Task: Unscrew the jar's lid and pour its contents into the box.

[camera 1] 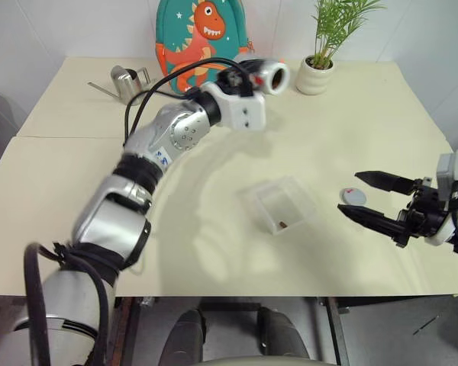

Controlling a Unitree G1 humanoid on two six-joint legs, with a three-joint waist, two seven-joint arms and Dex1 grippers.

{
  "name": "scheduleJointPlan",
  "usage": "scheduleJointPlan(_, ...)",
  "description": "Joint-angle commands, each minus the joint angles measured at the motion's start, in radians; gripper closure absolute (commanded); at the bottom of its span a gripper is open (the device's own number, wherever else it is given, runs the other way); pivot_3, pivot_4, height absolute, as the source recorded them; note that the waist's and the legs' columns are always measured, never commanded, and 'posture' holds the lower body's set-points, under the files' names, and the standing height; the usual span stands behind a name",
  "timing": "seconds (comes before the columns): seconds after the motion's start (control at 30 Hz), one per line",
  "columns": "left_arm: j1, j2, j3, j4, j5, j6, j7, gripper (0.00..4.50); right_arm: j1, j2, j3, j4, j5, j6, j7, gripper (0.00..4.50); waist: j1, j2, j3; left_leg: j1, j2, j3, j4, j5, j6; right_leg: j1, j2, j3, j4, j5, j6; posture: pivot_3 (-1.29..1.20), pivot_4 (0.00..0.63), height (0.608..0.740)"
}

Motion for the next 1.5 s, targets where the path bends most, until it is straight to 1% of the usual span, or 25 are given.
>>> scheduleJointPlan(0.03, 0.094, -0.035, 0.192, -0.231, -0.293, 0.288, -0.151, 2.48, -0.056, -0.042, 0.001, 0.041, -0.002, -0.001, 0.03, 0.02, -0.001, 0.0, 0.0, 0.0, 0.0, 0.0, 0.0, 0.0, 0.0, 0.0, 0.0, 0.0, 0.0, 0.0, 0.0, 0.0, 0.15, 0.74)
scheduleJointPlan(0.2, 0.308, -0.086, 0.335, -0.563, -0.532, 0.647, -0.216, 2.48, -0.137, -0.069, 0.063, 0.1, -0.018, 0.0, 0.069, 0.02, 0.0, 0.0, 0.0, 0.001, 0.0, -0.001, 0.001, 0.0, 0.0, 0.0, 0.0, 0.0, 0.003, 0.0, 0.0, 0.0, 0.15, 0.74)
scheduleJointPlan(0.3, 0.406, -0.077, 0.363, -0.691, -0.603, 0.78, -0.247, 2.48, -0.177, -0.072, 0.093, 0.121, -0.025, 0.006, 0.084, 0.02, 0.001, 0.0, 0.0, 0.001, 0.0, -0.001, 0.002, 0.0, 0.0, 0.0, 0.0, 0.001, 0.004, 0.0, 0.0, 0.0, 0.15, 0.74)
scheduleJointPlan(0.47, 0.553, -0.017, 0.341, -0.816, -0.616, 0.898, -0.303, 2.48, -0.193, -0.077, 0.111, 0.14, -0.037, 0.009, 0.114, 0.02, 0.002, 0.0, 0.0, 0.001, 0.0, -0.001, 0.004, 0.0, 0.0, 0.0, 0.0, 0.001, 0.003, 0.0, -0.001, 0.0, 0.15, 0.74)
scheduleJointPlan(0.5, 0.576, 0.004, 0.324, -0.829, -0.599, 0.9, -0.315, 2.48, -0.194, -0.077, 0.112, 0.14, -0.039, 0.011, 0.116, 0.02, 0.002, 0.0, 0.0, 0.002, 0.0, -0.001, 0.004, 0.0, 0.0, 0.0, 0.0, 0.001, 0.002, 0.0, -0.001, 0.0, 0.15, 0.74)
scheduleJointPlan(0.73, 0.628, 0.03, 0.316, -0.874, -0.607, 0.922, -0.331, 2.48, -0.189, -0.069, 0.111, 0.134, -0.045, 0.018, 0.124, 0.02, 0.003, 0.0, 0.0, 0.002, 0.0, -0.001, 0.004, 0.001, -0.001, 0.002, 0.0, 0.001, 0.001, 0.001, -0.002, 0.0, 0.15, 0.74)
scheduleJointPlan(0.8, 0.637, 0.031, 0.307, -0.882, -0.607, 0.926, -0.339, 1.76, -0.19, -0.066, 0.114, 0.131, -0.047, 0.019, 0.122, 0.0, 0.003, 0.0, 0.0, 0.002, 0.0, -0.001, 0.004, 0.001, -0.001, 0.002, 0.0, 0.001, 0.0, 0.001, -0.002, 0.0, 0.15, 0.74)
scheduleJointPlan(0.97, 0.638, 0.039, 0.299, -0.905, -0.61, 0.955, -0.35, 0.23, -0.196, -0.063, 0.118, 0.135, -0.052, 0.02, 0.123, 0.0, 0.001, 0.0, 0.0, 0.003, 0.0, -0.001, 0.002, 0.001, 0.0, 0.002, 0.0, 0.001, -0.001, 0.001, -0.003, 0.0, 0.15, 0.74)
scheduleJointPlan(1.0, 0.638, 0.04, 0.297, -0.909, -0.608, 0.959, -0.35, 0.05, -0.196, -0.063, 0.118, 0.138, -0.053, 0.019, 0.124, 0.0, 0.001, 0.0, 0.0, 0.003, 0.0, -0.001, 0.002, 0.001, -0.001, 0.002, 0.0, 0.001, -0.001, 0.001, -0.003, 0.0, 0.15, 0.74)
scheduleJointPlan(1.23, 0.68, 0.09, 0.302, -1.028, -0.613, 1.031, -0.354, 0.05, -0.202, -0.071, 0.116, 0.146, -0.061, 0.019, 0.134, 0.0, 0.0, 0.0, 0.0, 0.003, 0.0, -0.001, 0.002, 0.001, 0.0, 0.002, 0.0, 0.001, -0.002, 0.001, -0.003, 0.0, 0.15, 0.74)
scheduleJointPlan(1.37, 0.718, 0.145, 0.321, -1.123, -0.634, 1.115, -0.366, 0.05, -0.202, -0.08, 0.109, 0.146, -0.062, 0.025, 0.144, 0.0, 0.0, 0.0, 0.0, 0.003, 0.0, -0.001, 0.0, 0.001, 0.0, 0.002, 0.0, 0.001, -0.002, 0.001, -0.003, 0.0, 0.15, 0.74)
scheduleJointPlan(1.5, 0.75, 0.209, 0.348, -1.178, -0.652, 1.168, -0.391, 0.05, -0.196, -0.094, 0.097, 0.162, -0.07, 0.022, 0.168, 0.0, 0.0, 0.0, 0.0, 0.003, 0.0, -0.001, 0.0, 0.001, 0.0, 0.002, 0.0, 0.001, -0.002, 0.0, -0.003, 0.0, 0.15, 0.74)
